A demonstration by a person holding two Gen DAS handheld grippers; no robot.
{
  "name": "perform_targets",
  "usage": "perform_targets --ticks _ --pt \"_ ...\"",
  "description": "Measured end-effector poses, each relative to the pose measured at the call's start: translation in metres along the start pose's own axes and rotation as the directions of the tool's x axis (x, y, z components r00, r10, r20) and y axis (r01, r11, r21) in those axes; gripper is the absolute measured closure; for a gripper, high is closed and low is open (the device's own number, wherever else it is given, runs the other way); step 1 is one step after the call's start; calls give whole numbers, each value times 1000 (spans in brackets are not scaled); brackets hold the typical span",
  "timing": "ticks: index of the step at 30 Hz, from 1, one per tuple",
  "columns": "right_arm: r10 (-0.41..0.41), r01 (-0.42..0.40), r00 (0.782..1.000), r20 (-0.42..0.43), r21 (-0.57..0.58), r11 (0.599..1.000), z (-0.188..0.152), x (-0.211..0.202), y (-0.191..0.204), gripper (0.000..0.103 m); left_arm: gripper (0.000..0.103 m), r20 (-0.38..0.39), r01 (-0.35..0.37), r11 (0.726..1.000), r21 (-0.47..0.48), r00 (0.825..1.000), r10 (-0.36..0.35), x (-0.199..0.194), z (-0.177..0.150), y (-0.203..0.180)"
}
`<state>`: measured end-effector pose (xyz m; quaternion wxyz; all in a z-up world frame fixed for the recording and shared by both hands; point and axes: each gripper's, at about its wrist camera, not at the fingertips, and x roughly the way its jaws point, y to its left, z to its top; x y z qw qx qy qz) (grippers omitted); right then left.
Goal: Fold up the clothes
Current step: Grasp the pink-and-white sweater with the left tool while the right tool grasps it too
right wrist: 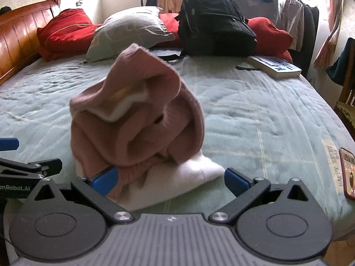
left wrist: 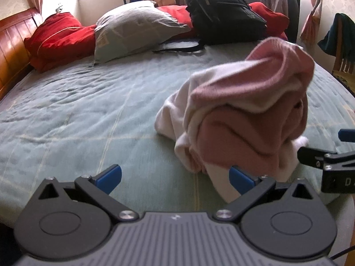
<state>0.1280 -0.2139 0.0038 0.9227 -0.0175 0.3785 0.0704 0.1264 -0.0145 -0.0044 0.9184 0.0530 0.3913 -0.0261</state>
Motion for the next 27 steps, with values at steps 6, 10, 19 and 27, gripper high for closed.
perform_targets --ticks 6,10,19,27 --pt "20 -20 1000 -20 5 1000 13 24 -7 0 1 8 26 999 21 1000 -26 24 23 -7" --pt "33 -33 998 -45 12 999 13 40 -15 0 1 28 56 996 68 998 -58 39 26 -19" --pt "79 -79 997 -11 -61 995 2 58 -21 0 1 55 126 982 142 989 -135 62 15 -26" --pt "130 -137 988 -80 -91 986 -5 79 -21 0 1 152 97 963 253 979 -138 67 5 -35"
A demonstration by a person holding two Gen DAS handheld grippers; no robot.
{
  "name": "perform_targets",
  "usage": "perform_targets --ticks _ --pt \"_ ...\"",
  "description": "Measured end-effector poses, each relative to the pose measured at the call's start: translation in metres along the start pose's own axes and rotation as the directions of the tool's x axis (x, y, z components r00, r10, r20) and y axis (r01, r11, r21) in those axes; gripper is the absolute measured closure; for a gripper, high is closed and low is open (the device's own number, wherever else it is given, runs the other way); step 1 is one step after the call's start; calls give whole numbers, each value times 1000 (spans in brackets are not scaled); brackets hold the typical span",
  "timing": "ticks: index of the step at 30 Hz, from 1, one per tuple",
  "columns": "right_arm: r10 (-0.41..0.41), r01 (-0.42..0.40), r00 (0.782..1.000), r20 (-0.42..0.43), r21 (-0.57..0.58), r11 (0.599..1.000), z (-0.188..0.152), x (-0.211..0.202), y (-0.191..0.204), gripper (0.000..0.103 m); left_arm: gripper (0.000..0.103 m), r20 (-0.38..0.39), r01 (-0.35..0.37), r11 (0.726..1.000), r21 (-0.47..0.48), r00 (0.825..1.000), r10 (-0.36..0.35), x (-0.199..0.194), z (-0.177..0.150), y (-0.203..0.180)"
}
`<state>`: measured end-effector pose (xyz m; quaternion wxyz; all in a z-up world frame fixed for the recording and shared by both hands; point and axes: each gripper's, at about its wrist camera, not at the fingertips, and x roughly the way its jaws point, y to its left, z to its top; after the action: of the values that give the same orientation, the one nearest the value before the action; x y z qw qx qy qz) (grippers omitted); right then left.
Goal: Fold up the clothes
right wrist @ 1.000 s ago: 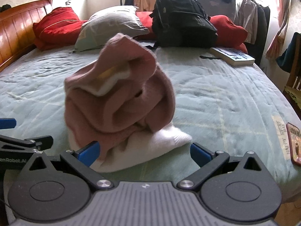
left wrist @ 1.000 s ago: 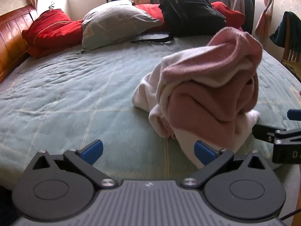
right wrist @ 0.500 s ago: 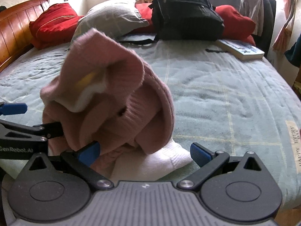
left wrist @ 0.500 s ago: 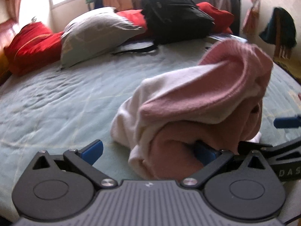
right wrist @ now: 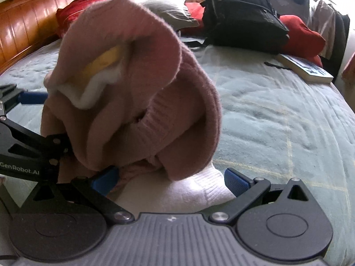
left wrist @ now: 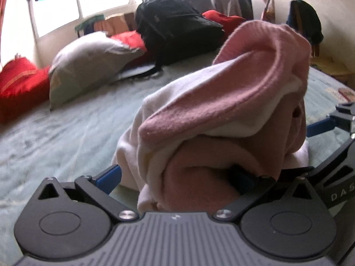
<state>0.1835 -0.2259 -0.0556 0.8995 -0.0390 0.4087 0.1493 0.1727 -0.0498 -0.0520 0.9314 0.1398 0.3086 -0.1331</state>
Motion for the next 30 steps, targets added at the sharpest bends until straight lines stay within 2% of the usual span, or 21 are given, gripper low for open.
perform_targets --ticks 3,10,13,19,22,26,30 --pt "87 -80 993 -78 100 992 -2 14 -15 0 1 -6 9 1000 0 1000 -9 4 1 -1" --pt "128 -120 989 -74 100 988 -5 15 -20 0 1 -20 39 999 -17 999 -39 0 3 4" --pt "139 -133 988 -69 78 988 -8 9 -21 0 1 -18 47 998 32 999 -46 -14 5 4" --pt "132 -126 988 -85 78 989 -17 -18 -27 0 1 36 68 980 187 996 -76 -51 21 1" --pt "90 -85 994 -62 76 993 -19 -32 -29 0 1 67 49 968 247 995 -67 -52 35 -5" --pt "45 -44 999 -21 59 997 -21 -50 -26 0 1 50 3 955 296 999 -19 -33 49 -5" --pt "10 -11 1000 18 35 999 -14 -64 -38 0 0 42 -27 963 270 999 16 -24 53 22"
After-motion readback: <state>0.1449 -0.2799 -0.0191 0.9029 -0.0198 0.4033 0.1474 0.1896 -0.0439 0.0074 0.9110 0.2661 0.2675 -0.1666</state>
